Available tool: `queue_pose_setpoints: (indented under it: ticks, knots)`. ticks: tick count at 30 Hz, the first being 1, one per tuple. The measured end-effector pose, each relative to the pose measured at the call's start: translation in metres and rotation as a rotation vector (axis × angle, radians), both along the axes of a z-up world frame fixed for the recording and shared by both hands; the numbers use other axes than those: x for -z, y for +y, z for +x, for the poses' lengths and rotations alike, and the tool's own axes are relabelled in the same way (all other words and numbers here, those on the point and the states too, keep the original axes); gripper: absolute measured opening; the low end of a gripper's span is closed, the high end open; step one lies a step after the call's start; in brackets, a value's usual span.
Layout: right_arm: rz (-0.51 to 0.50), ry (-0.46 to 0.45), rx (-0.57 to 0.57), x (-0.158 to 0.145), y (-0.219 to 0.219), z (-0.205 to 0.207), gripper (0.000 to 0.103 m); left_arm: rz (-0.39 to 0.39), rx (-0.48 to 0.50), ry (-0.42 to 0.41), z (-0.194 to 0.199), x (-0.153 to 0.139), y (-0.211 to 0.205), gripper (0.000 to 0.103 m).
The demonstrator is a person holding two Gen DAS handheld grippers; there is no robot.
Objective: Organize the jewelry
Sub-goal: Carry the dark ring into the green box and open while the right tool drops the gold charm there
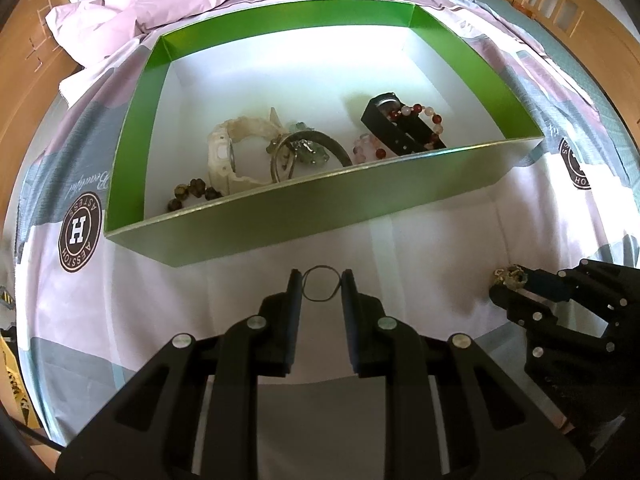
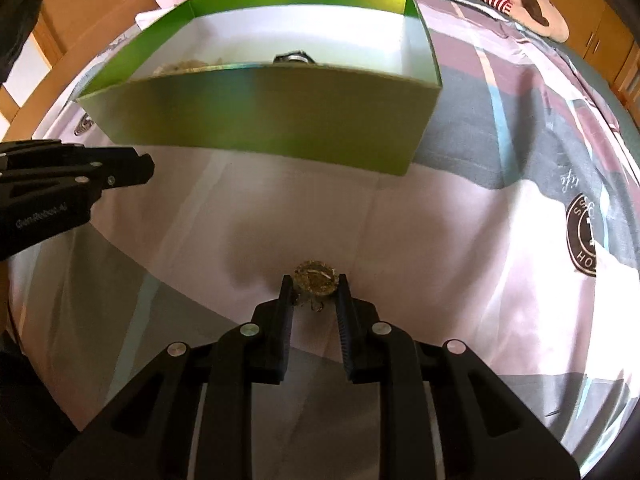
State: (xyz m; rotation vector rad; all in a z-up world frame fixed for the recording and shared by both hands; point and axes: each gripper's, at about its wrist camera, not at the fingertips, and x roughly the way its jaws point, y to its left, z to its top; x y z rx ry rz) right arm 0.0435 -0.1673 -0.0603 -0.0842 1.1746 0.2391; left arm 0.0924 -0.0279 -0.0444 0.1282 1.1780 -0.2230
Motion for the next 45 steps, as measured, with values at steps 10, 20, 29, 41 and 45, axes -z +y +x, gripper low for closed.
queue_pose_setpoints:
  ticks: [10,20,29,41,45]
  knots:
    - [0.042,-0.069,-0.015,-0.019,0.003,-0.002,0.020,-0.014,-0.006,-0.020,-0.001,-0.006,0.002,0.020]
    - [0.083,-0.173,-0.026,-0.065,0.010,0.002,0.020,-0.052,0.007,-0.094,-0.005,-0.039,0.004,0.020]
    - [0.138,-0.267,0.010,-0.108,0.018,0.069,0.021,-0.059,-0.054,-0.263,0.020,-0.089,0.019,0.020]
    - [0.084,-0.221,0.021,-0.068,0.027,0.102,0.021,-0.001,-0.120,-0.228,0.075,-0.052,0.032,0.020]
    - [0.037,-0.227,0.051,-0.067,0.022,0.101,0.059,0.010,-0.125,-0.211,0.076,-0.042,0.030,0.069]
